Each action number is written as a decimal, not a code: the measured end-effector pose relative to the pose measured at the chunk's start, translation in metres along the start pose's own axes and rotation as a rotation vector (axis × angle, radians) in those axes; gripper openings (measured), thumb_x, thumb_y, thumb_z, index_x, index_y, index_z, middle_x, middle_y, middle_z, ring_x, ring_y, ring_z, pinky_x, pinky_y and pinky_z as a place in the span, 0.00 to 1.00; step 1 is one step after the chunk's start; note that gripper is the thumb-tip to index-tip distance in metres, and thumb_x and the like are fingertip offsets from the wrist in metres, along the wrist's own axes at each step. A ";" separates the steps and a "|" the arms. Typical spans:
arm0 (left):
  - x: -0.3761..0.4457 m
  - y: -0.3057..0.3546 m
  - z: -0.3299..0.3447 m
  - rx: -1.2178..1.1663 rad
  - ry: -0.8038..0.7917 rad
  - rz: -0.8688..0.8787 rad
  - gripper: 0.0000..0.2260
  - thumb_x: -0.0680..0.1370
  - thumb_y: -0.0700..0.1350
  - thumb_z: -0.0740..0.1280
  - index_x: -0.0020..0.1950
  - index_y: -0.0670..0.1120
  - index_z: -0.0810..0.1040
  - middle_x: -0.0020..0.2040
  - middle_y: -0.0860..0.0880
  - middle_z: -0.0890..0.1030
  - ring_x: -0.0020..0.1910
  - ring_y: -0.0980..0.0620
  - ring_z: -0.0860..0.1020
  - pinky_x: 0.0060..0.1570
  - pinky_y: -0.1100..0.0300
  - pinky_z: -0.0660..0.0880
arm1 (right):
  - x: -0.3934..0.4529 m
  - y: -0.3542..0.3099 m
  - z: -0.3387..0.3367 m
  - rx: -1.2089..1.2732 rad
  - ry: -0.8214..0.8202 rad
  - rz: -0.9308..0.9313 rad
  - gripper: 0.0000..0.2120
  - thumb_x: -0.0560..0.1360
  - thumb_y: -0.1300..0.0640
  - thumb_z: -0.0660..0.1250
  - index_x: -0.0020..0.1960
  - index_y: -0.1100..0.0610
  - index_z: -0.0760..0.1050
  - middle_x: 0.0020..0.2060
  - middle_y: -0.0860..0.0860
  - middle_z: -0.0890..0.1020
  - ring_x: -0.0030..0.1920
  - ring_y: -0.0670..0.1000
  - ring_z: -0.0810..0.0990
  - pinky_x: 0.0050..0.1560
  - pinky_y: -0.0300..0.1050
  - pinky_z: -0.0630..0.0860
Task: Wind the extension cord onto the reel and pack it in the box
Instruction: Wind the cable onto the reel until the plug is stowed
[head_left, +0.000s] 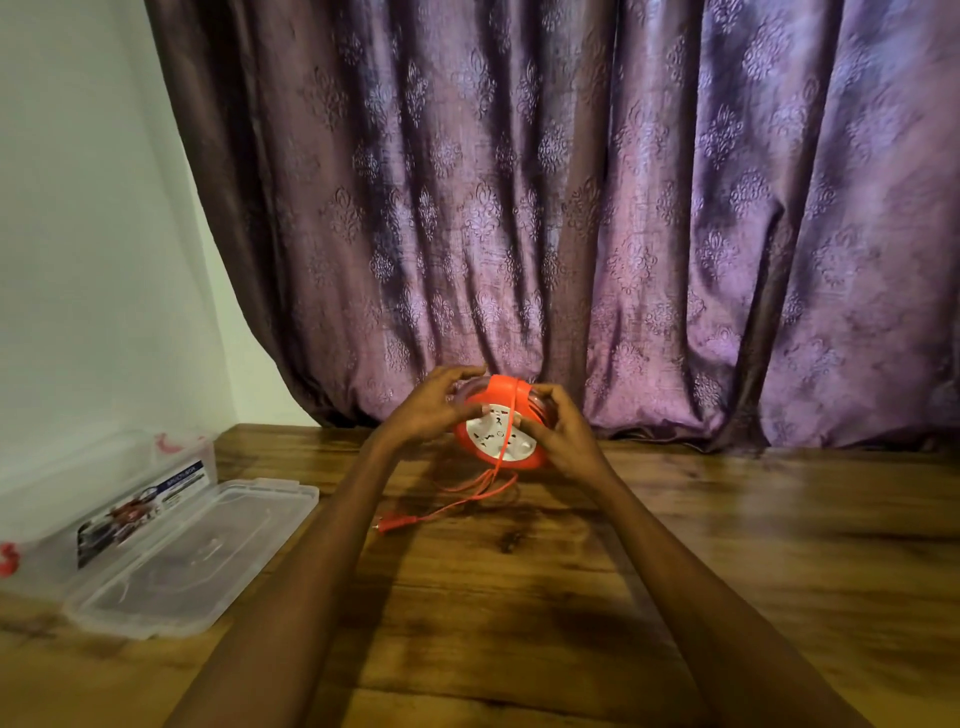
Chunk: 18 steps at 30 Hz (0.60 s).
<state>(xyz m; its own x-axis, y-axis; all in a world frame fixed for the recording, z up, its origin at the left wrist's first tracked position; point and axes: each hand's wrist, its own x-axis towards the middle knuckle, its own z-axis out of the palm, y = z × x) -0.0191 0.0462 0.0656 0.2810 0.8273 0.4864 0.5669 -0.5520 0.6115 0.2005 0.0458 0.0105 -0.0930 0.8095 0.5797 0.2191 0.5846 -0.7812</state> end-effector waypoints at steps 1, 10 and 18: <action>-0.001 -0.004 0.001 -0.056 -0.031 -0.013 0.23 0.72 0.46 0.75 0.65 0.55 0.75 0.60 0.54 0.78 0.56 0.54 0.77 0.58 0.56 0.75 | 0.000 -0.001 -0.001 0.038 -0.017 0.006 0.17 0.72 0.60 0.75 0.55 0.49 0.71 0.49 0.44 0.80 0.49 0.40 0.79 0.53 0.38 0.76; -0.001 -0.004 0.010 -0.061 0.160 -0.037 0.16 0.73 0.43 0.75 0.60 0.46 0.79 0.53 0.50 0.79 0.46 0.55 0.76 0.49 0.60 0.74 | 0.004 -0.012 -0.006 0.436 -0.065 0.360 0.20 0.74 0.54 0.66 0.64 0.55 0.77 0.46 0.49 0.82 0.33 0.39 0.79 0.27 0.33 0.73; 0.002 -0.010 0.007 -0.031 0.148 -0.061 0.16 0.72 0.46 0.76 0.58 0.47 0.80 0.53 0.52 0.80 0.50 0.52 0.79 0.52 0.56 0.76 | 0.014 -0.008 -0.008 -0.242 0.105 0.046 0.11 0.78 0.52 0.68 0.57 0.54 0.83 0.43 0.47 0.85 0.41 0.45 0.81 0.45 0.44 0.77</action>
<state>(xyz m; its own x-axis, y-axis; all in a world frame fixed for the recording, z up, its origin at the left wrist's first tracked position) -0.0188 0.0541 0.0555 0.1284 0.8361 0.5334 0.5546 -0.5064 0.6602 0.2050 0.0520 0.0268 0.0213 0.8174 0.5757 0.4477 0.5070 -0.7365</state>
